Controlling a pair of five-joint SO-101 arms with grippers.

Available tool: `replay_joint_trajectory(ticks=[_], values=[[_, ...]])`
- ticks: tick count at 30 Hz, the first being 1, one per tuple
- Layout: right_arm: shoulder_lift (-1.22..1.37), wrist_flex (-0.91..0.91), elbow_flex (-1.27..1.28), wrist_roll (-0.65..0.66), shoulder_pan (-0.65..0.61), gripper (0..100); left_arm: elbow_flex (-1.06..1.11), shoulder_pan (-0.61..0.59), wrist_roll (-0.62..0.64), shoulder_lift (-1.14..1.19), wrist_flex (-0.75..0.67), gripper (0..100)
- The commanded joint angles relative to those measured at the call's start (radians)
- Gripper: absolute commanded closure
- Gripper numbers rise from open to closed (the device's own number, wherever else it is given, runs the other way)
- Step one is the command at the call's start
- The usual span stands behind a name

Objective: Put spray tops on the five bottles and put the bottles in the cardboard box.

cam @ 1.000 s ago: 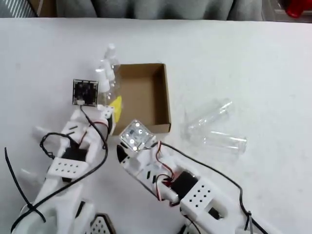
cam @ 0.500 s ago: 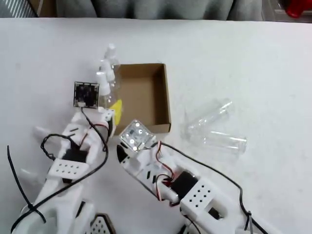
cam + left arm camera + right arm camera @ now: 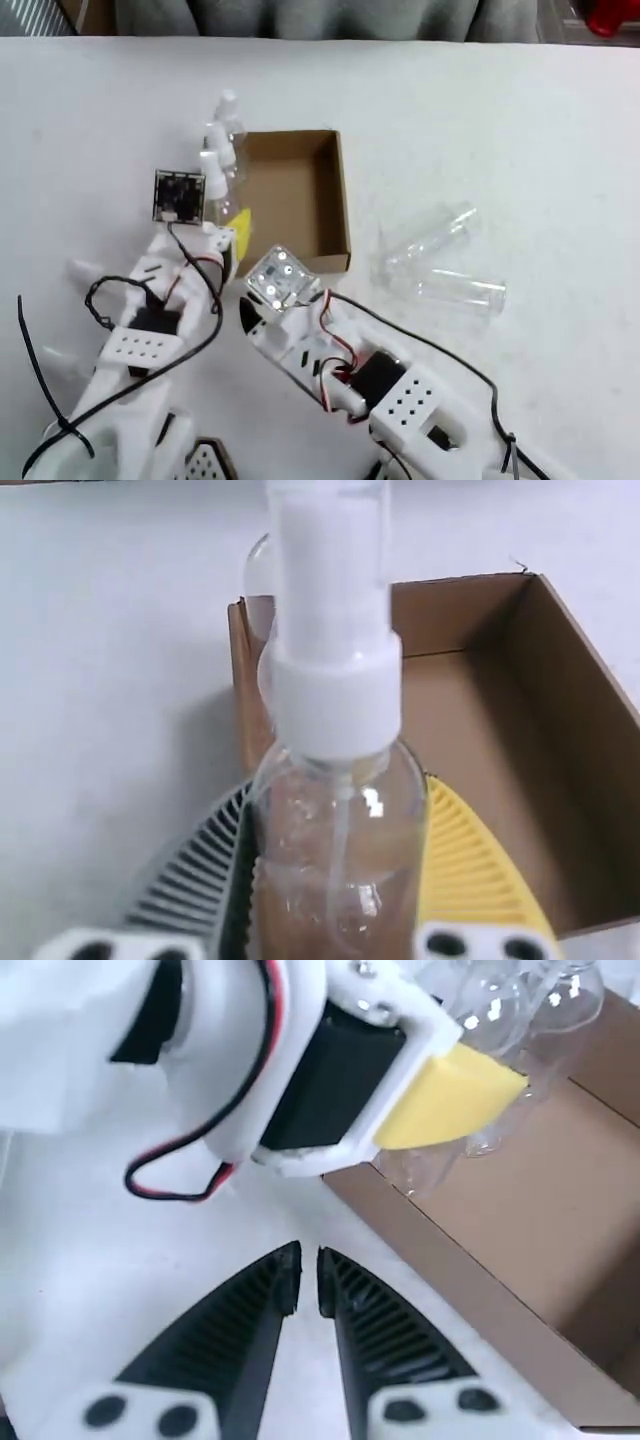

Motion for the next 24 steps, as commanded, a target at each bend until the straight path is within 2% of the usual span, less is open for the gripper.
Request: replay_joint_trajectory(ticks=[1,4,17,24], values=[[-0.002,-0.002,-0.060,0.000,0.007,98.3,-0.005,0.004,-0.011,-0.001,0.005,84],[-0.002,-0.002,-0.060,0.000,0.007,98.3,0.005,-0.001,-0.011,-0.001,-0.003,79],[-0.002,-0.002,-0.060,0.000,0.007,98.3,0.011,-0.004,-0.011,-0.001,0.005,66],[-0.004,-0.002,-0.060,0.000,0.007,98.3,0.020,-0.004,-0.011,-0.001,0.005,63]])
